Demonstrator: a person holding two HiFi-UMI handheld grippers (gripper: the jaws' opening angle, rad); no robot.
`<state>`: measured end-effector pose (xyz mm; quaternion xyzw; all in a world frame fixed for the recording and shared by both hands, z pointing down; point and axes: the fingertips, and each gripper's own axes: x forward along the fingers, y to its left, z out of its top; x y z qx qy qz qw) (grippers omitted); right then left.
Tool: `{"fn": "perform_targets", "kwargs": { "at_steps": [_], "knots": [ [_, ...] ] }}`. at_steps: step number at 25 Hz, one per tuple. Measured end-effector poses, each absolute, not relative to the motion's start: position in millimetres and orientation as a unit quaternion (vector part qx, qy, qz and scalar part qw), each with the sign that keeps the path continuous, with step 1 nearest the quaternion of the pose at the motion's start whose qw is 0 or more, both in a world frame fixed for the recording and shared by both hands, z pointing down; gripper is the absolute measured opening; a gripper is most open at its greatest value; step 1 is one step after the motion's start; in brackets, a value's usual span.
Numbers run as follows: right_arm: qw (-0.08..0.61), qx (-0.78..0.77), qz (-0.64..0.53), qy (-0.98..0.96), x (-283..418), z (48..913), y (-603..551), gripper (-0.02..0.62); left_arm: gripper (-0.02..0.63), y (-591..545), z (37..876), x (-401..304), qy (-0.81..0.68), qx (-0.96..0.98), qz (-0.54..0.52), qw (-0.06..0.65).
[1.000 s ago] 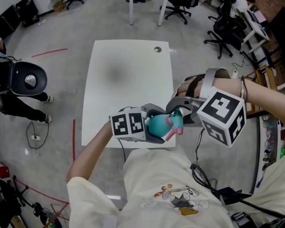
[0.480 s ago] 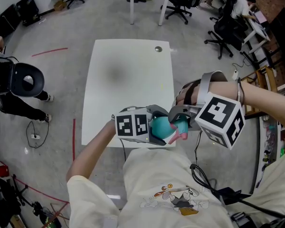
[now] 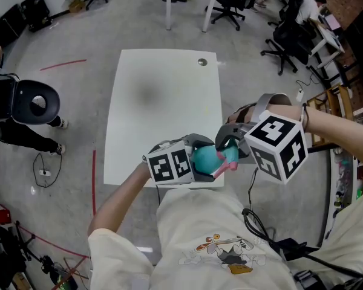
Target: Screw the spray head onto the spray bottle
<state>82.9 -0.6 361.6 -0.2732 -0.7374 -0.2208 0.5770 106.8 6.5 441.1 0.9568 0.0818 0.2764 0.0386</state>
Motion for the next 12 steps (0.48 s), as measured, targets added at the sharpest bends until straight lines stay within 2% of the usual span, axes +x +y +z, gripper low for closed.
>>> {"fn": "perform_targets", "kwargs": {
  "at_steps": [12],
  "knots": [
    [0.577,-0.259,-0.232,-0.739,74,371,-12,0.127,0.411,-11,453,98,0.023,0.96,0.277,0.014]
  ]
}}
